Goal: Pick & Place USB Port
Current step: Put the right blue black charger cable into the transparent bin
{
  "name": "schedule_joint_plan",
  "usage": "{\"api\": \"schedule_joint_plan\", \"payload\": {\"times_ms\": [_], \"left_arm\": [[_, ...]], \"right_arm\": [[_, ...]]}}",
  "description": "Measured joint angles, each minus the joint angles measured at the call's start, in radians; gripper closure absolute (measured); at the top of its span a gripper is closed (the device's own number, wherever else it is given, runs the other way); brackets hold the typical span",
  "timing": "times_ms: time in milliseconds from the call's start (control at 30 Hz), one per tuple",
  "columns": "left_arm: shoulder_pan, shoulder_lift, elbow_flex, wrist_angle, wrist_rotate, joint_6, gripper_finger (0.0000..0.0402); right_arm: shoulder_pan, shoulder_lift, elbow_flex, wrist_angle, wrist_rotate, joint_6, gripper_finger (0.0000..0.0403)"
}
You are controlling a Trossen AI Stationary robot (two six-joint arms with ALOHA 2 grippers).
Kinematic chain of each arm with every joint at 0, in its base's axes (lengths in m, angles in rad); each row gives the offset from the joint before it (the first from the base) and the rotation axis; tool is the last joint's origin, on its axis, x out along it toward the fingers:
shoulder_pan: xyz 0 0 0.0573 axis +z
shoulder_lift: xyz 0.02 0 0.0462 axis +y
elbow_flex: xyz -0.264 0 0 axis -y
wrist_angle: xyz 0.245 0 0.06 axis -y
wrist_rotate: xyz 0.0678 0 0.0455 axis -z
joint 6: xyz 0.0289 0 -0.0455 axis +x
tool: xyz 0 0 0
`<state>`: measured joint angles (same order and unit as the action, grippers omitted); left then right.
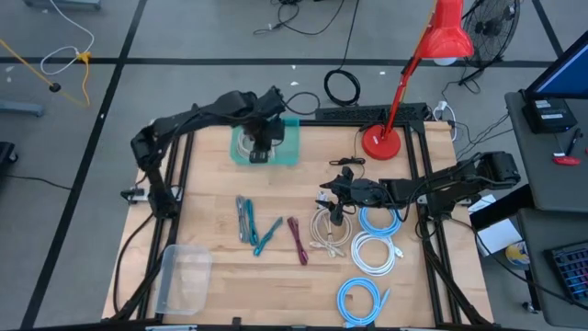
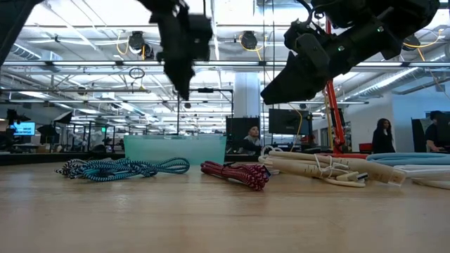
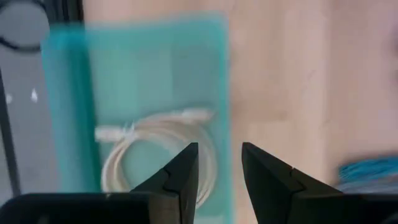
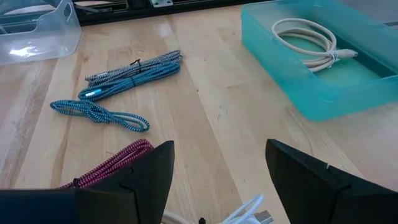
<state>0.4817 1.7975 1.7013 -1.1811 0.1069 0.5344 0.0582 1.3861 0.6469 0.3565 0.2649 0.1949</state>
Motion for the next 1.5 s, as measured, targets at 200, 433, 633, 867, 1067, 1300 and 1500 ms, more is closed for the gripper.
{"api": "schedule_joint_plan", "payload": {"times_ms": [200,433,633,867,1067,1300,1500], "left_arm": [[-0.179,-0.105,0.001,-0.084,0.121,-0.084,0.0275],[-0.474,-0.196,0.000,-0.213,0.130,-0.296,0.0275],[-0.750,-0.262,-0.079,-0.156,0.040,-0.565,0.0275],[-0.994,-0.337,-0.296,-0.033,-0.265,-0.916,0.0275],[-1.060,-0.374,-0.555,0.150,-0.375,-1.145,0.0275],[-0.932,-0.373,-0.753,0.164,-0.420,-1.354,0.0275],[-0.781,-0.374,-0.764,0.217,-0.431,-1.361,0.0275]], "right_arm": [[0.000,0.000,0.000,-0.027,0.000,0.002,0.0156],[0.000,0.000,0.000,-0.042,0.000,0.010,0.0156],[0.000,0.000,0.000,-0.041,0.000,0.010,0.0156],[0.000,0.000,0.000,-0.032,0.000,0.010,0.0156],[0.000,0.000,0.000,-0.031,0.002,0.010,0.0156],[0.000,0.000,0.000,-0.028,0.021,0.027,0.0156],[0.000,0.000,0.000,-0.032,0.030,0.028,0.0156]]}}
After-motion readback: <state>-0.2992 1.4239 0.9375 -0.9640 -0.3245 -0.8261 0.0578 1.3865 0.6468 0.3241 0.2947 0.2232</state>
